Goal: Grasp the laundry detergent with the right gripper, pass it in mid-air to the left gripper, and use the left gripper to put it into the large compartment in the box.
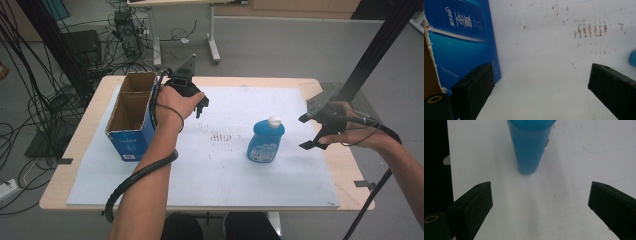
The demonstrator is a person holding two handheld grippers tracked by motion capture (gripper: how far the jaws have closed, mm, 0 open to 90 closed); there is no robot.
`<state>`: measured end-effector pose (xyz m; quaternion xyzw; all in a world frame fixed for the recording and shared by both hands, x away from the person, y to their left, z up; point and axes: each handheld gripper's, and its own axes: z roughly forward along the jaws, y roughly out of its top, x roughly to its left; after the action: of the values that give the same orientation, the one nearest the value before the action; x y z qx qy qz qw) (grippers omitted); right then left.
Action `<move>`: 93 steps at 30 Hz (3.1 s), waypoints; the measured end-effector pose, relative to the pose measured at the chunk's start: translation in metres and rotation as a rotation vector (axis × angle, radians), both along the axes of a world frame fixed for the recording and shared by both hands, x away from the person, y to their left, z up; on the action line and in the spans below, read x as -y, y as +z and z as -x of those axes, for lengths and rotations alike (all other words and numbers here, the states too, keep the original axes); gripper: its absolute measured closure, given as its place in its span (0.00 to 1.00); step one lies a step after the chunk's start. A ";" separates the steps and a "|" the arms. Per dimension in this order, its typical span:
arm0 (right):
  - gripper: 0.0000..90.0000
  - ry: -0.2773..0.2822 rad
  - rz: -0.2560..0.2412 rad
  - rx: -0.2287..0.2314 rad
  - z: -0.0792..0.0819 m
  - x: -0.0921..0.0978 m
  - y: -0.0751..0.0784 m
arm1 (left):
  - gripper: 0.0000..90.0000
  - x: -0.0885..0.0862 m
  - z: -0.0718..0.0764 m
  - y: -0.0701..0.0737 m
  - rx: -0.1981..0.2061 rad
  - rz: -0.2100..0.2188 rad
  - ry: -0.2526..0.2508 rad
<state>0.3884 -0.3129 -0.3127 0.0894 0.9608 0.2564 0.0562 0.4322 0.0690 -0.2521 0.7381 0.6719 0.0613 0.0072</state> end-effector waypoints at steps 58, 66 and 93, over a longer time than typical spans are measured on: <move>0.02 -0.105 -0.460 0.086 0.009 -0.046 -0.093 | 0.08 0.004 -0.005 -0.012 -0.013 -0.008 -0.009; 0.02 -0.104 -0.482 0.101 0.008 -0.047 -0.091 | 0.08 0.003 -0.006 -0.013 -0.014 -0.009 -0.009; 0.02 -0.097 -0.519 0.089 0.008 -0.050 -0.096 | 0.08 0.004 -0.006 -0.015 -0.014 -0.009 -0.009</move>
<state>0.3803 -0.2625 -0.4086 0.1355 0.8540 0.4950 0.0856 0.4385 0.0651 -0.2670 0.7416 0.6682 0.0591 -0.0008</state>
